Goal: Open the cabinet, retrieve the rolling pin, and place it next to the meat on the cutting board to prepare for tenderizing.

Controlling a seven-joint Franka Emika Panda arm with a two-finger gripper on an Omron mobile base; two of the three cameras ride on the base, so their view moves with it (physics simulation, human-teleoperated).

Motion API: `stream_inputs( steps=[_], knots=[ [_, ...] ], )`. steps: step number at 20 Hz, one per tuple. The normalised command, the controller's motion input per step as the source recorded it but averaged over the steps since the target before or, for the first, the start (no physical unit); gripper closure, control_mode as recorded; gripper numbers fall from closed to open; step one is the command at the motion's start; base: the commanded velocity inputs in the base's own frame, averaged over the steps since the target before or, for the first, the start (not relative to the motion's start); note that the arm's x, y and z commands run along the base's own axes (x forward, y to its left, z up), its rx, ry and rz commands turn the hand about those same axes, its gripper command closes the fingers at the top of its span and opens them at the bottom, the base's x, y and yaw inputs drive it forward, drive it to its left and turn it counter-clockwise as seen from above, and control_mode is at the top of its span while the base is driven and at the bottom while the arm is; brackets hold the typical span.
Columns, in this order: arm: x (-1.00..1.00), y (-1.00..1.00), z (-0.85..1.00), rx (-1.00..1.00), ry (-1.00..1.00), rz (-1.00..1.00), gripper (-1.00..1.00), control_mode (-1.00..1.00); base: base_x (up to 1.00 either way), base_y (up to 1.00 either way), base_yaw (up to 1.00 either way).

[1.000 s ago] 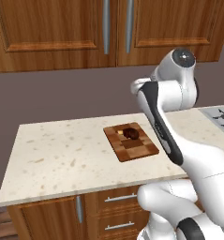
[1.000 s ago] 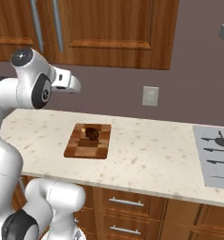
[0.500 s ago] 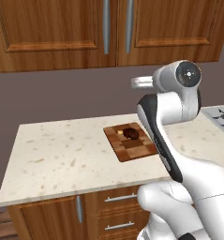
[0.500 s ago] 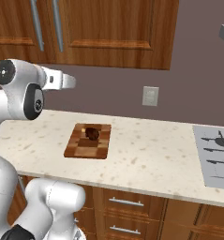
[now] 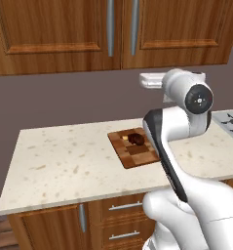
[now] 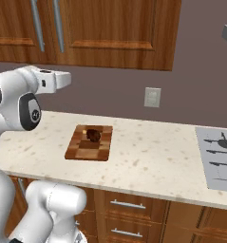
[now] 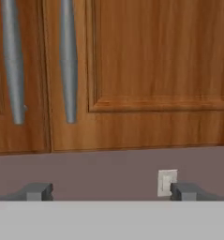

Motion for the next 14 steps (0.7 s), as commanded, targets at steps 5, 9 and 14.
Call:
stream_inputs(
  steps=[5,9,14],
  knots=[
    [-0.17,0.00,0.45,-0.01,-0.29,-0.05,-1.00,-1.00,0.00,0.00,0.00],
    [-0.04,0.00,0.38,0.00,-0.24,-0.03,-1.00,-1.00,0.00,0.00,0.00],
    [0.00,0.25,0.22,-0.01,-0.10,-0.01,-1.00,-1.00,0.00,0.00,0.00]
  ],
)
